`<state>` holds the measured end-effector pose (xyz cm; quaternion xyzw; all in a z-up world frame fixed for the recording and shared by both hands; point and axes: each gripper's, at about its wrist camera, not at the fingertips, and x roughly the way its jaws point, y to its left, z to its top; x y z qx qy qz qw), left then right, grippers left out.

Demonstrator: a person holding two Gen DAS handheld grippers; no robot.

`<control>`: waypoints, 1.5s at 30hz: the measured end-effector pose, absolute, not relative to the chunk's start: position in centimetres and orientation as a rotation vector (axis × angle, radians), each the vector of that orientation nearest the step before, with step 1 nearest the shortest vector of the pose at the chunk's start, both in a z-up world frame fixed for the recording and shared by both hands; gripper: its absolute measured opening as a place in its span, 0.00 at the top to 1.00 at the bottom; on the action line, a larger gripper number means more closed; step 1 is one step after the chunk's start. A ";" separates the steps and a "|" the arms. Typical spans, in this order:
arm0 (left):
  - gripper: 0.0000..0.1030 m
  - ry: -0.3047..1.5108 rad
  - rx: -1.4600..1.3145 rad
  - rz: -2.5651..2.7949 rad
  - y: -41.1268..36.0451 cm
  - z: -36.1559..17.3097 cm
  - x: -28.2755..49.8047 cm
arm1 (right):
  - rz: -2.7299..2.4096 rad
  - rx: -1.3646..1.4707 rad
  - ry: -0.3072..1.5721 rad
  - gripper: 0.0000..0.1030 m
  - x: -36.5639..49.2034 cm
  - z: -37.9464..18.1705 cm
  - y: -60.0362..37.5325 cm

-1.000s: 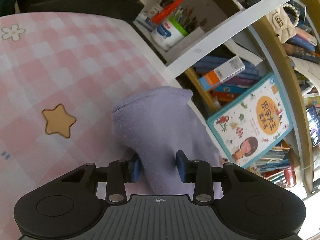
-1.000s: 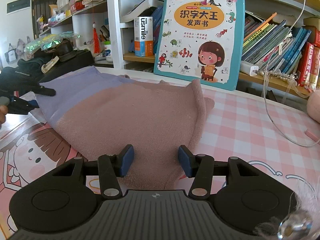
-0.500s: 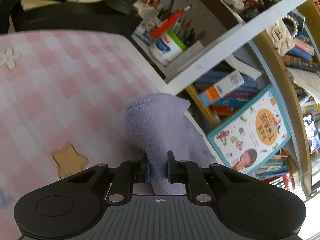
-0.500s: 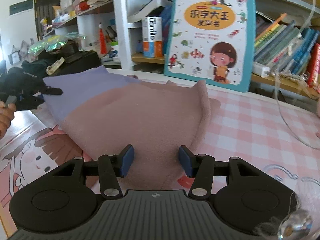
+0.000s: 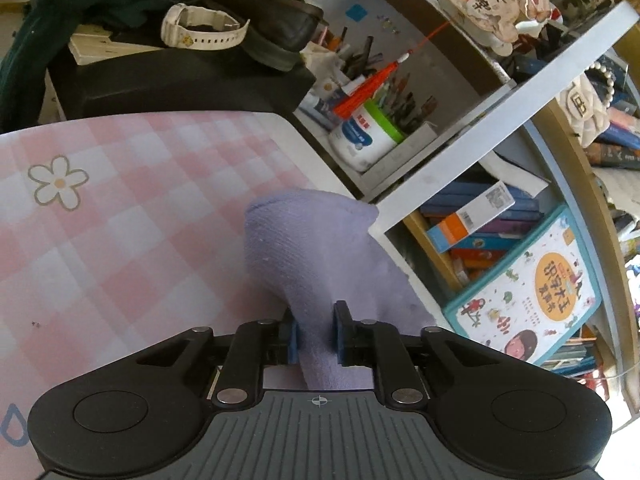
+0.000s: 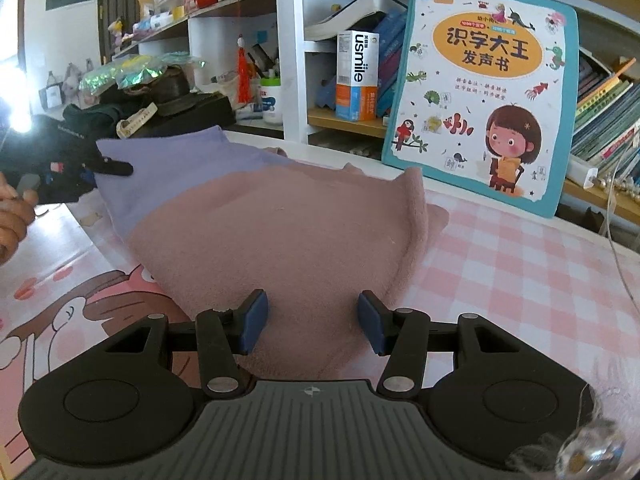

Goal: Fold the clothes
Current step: 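Grasp the lavender side edge of the folded sweater with the left gripper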

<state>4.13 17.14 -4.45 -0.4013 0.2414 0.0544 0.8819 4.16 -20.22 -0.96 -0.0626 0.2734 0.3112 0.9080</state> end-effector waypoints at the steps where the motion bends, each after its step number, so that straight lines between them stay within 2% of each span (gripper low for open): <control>1: 0.80 0.505 -0.833 0.113 17.1 -4.5 4.2 | 0.643 -0.129 0.564 0.53 4.2 -1.0 -20.2; 14: 0.76 0.531 -0.845 0.117 17.4 -5.7 4.4 | 0.684 -0.097 0.548 0.51 2.8 -0.4 -23.6; 19: 0.76 0.528 -0.836 0.115 17.3 -5.6 4.4 | 0.692 -0.075 0.555 0.41 2.2 -0.6 -24.8; 25: 0.77 0.521 -0.822 0.110 17.2 -5.7 4.4 | 0.679 -0.068 0.505 0.35 1.7 0.1 -25.1; 41: 0.78 0.519 -0.826 0.103 17.3 -5.7 4.4 | 0.658 -0.146 0.548 0.38 3.1 -0.7 -23.6; 45: 0.81 0.515 -0.815 0.100 17.2 -5.6 4.4 | 0.655 -0.172 0.567 0.38 3.2 -1.3 -23.3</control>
